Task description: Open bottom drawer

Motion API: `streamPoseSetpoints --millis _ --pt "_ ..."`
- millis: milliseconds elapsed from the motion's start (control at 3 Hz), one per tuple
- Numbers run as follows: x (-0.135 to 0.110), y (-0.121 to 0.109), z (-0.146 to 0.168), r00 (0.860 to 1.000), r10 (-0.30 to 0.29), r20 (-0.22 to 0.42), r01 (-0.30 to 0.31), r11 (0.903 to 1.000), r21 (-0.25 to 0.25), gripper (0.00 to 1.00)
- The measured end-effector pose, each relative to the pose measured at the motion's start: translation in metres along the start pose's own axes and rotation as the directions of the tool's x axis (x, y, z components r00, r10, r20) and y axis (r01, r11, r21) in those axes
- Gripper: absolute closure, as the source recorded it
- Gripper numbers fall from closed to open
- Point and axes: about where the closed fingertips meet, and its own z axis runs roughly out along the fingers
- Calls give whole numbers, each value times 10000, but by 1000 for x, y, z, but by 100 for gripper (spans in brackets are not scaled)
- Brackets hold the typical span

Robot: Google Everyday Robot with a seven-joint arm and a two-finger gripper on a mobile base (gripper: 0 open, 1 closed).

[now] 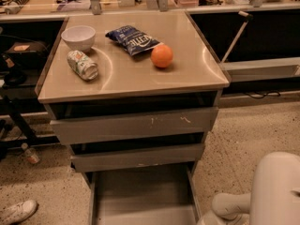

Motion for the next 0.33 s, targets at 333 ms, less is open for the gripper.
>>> streamPoseSetpoints --millis 333 --pt "0 0 0 10000 0 0 0 10000 0 0"
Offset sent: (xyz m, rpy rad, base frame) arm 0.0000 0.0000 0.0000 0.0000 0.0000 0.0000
